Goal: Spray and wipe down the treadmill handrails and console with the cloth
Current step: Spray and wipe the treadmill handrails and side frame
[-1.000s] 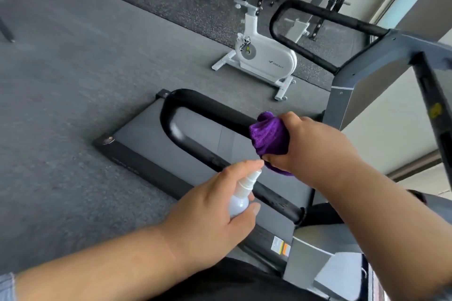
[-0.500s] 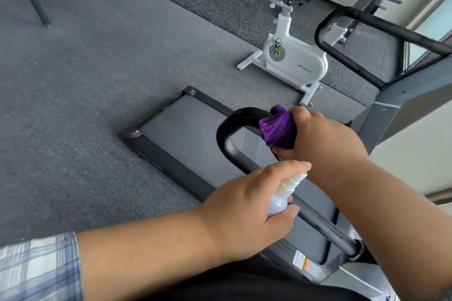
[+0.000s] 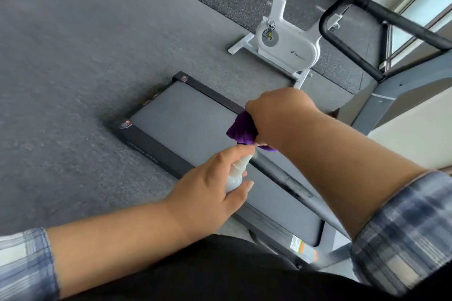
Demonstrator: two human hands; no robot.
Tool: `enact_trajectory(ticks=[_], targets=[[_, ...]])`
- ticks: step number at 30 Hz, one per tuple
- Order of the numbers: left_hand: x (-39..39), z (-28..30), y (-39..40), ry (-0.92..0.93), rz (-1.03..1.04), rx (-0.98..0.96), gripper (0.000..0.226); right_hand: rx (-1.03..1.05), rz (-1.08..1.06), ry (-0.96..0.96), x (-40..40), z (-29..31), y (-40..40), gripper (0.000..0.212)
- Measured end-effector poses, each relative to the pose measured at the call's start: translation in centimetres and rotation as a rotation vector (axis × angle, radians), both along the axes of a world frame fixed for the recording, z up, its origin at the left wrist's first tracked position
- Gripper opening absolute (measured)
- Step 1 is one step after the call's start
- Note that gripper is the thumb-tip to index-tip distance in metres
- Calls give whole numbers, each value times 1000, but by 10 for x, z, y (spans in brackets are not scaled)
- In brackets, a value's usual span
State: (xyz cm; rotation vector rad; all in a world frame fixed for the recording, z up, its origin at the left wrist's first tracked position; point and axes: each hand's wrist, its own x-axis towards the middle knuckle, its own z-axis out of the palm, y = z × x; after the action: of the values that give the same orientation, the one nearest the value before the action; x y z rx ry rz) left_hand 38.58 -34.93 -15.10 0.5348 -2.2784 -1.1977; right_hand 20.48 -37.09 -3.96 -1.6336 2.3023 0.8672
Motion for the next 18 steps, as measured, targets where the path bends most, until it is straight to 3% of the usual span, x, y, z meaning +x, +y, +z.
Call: enact_trajectory(ticks=[4,9,14,18], targets=[[13,0,-15,-8,9,-32,56,296,-101,3,9,-44,-47,42],[26,-3,-36,-19,-26,-82,57,435,-126,38,15,-63,-67,48],[32,-10,-49,-16,-115,-71,61,201,-15,60,6,-37,-38,44],[29,-9,-61,15,-146,-57,56,1,-127,9,-19,-1,-10,55]])
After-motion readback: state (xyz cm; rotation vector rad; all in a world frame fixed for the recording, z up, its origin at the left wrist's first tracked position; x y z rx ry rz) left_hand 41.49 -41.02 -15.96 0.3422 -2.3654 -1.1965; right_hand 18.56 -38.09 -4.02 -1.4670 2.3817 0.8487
